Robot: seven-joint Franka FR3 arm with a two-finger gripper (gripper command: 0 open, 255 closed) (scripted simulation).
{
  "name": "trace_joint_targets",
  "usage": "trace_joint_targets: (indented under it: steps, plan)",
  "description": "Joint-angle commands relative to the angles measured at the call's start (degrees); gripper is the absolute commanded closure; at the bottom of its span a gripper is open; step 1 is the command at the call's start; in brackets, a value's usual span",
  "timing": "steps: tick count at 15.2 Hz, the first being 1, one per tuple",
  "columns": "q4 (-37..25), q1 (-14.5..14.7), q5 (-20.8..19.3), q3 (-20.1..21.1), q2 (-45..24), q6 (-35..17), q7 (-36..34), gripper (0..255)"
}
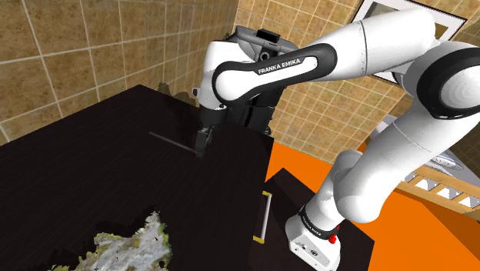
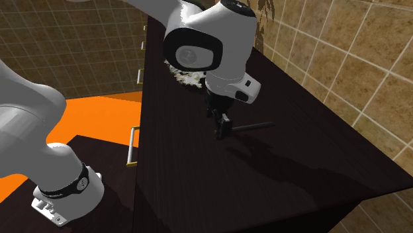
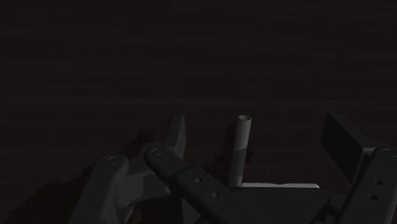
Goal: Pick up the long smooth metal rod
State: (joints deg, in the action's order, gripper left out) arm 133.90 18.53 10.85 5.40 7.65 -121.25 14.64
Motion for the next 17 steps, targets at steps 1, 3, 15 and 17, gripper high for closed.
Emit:
trace_joint_targets:
  steps: [1, 3, 15, 17]
  plan:
    - [1.1, 0.0, 0.1, 0.1, -1.0, -2.1, 0.3, 0]
    - [1.1, 0.0, 0.1, 0.1, -1.0, -2.1, 0.3, 0]
    - [0.3, 0.0, 0.0, 0.0, -0.2, -0.5, 0.1, 255]
    - [-0.5, 0.0, -0.1, -0.1, 0.6, 1.1, -0.1, 255]
